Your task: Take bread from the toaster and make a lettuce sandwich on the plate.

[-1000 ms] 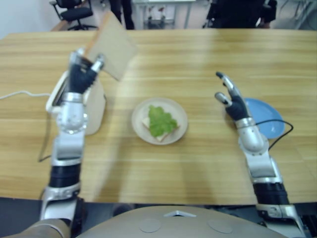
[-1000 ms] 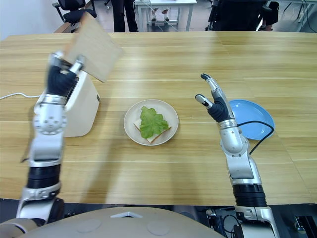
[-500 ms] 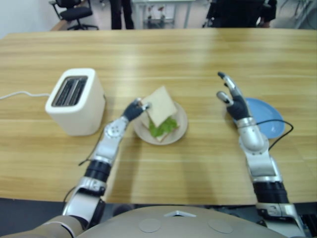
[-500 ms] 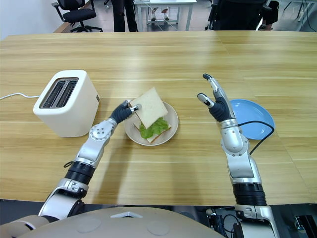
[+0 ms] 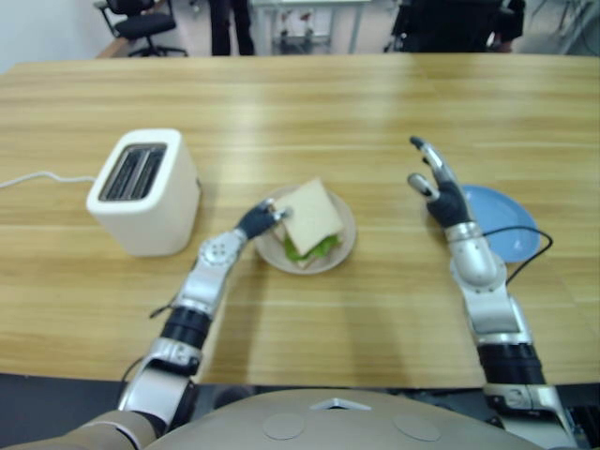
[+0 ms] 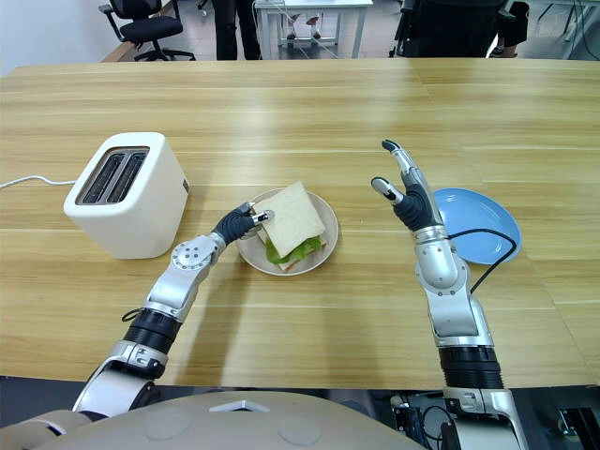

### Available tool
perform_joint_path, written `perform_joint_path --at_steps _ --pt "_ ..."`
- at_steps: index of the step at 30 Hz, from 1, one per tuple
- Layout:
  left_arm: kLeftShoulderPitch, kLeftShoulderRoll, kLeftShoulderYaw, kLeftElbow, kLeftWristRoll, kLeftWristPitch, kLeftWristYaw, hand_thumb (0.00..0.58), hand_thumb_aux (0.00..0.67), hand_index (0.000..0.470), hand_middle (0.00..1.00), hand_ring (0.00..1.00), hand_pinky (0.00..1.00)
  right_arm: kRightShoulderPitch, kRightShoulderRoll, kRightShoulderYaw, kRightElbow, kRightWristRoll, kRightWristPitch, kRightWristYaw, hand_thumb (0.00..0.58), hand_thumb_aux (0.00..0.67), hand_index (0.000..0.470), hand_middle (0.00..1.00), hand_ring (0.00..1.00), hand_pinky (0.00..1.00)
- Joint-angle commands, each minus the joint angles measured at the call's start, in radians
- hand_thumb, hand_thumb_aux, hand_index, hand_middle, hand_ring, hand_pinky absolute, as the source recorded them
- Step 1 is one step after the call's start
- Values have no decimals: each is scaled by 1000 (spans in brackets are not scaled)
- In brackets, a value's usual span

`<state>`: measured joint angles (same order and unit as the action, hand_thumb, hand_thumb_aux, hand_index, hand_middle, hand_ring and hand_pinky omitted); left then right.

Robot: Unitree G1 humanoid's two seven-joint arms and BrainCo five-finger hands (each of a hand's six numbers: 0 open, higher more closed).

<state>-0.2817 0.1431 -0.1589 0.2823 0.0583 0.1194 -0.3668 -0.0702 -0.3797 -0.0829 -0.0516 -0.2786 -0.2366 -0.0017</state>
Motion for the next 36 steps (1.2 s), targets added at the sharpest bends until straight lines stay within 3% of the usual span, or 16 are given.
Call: perform_joint_path --at_steps 1,7,15,24,36 --pt "19 11 25 -30 -38 37 -21 580 670 460 1000 1000 1000 3 -1 6 15 -13 -4 -2 0 0 0 0 0 0" --pt "15 12 39 -57 -77 68 -46 580 670 460 1000 1000 1000 10 -1 10 8 -31 -5 -8 0 0 0 0 0 0" --pt "-15 5 25 64 -55 35 -47 580 670 460 1000 1000 1000 10 -4 47 2 -88 -19 -7 0 0 0 0 0 0" --pt "-87 0 -24 291 21 -63 -14 580 670 460 1000 1000 1000 6 -58 265 75 -269 -130 49 0 0 0 0 0 0" --pt "-88 26 -41 334 79 -83 21 580 670 460 1000 1000 1000 -120 -85 522 264 -617 -152 -31 0 0 0 0 0 0"
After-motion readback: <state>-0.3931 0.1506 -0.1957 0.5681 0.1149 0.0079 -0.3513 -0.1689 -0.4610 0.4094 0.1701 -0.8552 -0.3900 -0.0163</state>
